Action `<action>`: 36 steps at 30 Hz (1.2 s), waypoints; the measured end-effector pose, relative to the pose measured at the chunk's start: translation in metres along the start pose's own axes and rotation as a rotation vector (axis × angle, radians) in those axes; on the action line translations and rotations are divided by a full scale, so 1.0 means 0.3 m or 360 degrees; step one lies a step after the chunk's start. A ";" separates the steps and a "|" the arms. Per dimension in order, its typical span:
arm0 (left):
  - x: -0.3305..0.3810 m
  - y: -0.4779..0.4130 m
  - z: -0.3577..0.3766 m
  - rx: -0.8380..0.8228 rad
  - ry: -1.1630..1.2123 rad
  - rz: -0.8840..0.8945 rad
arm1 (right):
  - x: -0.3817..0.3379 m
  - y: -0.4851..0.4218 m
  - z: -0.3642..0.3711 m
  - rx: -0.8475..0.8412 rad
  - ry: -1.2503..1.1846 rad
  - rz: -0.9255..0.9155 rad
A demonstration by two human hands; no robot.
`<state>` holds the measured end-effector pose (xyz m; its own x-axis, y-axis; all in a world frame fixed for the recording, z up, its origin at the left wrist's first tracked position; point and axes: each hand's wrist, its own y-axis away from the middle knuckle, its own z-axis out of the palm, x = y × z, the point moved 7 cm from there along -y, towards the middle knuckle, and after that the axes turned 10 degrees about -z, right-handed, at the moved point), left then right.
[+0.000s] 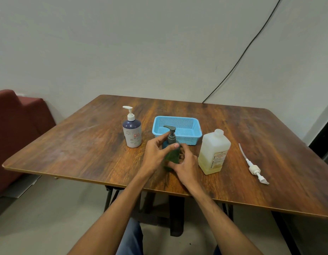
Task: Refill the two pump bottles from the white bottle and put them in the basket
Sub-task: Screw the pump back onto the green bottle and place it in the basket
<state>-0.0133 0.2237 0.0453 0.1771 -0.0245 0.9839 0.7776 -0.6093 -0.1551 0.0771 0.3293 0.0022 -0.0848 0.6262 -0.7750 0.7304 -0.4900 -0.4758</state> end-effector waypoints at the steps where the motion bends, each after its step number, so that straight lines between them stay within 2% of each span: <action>1: -0.016 0.013 -0.005 -0.0002 0.0006 -0.0011 | 0.006 -0.005 0.000 -0.0039 -0.0009 0.0015; 5: -0.079 0.062 -0.041 -0.0013 0.0039 -0.0085 | 0.016 -0.019 -0.001 -0.0234 -0.0079 0.0073; 8: -0.089 0.070 -0.059 -0.0032 -0.0069 -0.0062 | 0.006 -0.031 -0.015 -0.0257 -0.0134 0.0071; 16: 0.016 0.027 -0.090 -0.0021 -0.0062 0.0074 | -0.137 -0.124 -0.075 -0.0053 -0.0158 -0.0022; 20: 0.132 -0.083 -0.111 -0.0006 -0.0102 0.0189 | -0.211 -0.259 -0.088 0.0091 -0.0133 -0.0069; 25: 0.158 -0.238 -0.123 0.0046 -0.0135 0.0194 | -0.209 -0.414 -0.069 0.0225 -0.0097 -0.0063; 30: 0.093 -0.359 -0.115 0.0081 -0.0269 0.0123 | -0.133 -0.500 -0.013 0.0214 -0.0044 0.0055; 36: 0.014 -0.402 -0.112 0.0116 -0.0410 0.0024 | -0.029 -0.533 0.057 0.0071 0.0015 0.0195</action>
<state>-0.1265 0.2704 0.0712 0.3296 0.1753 0.9277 0.8134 -0.5515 -0.1848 -0.0506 0.3918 0.0780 0.0097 0.5658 -0.8245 0.7039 -0.5895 -0.3963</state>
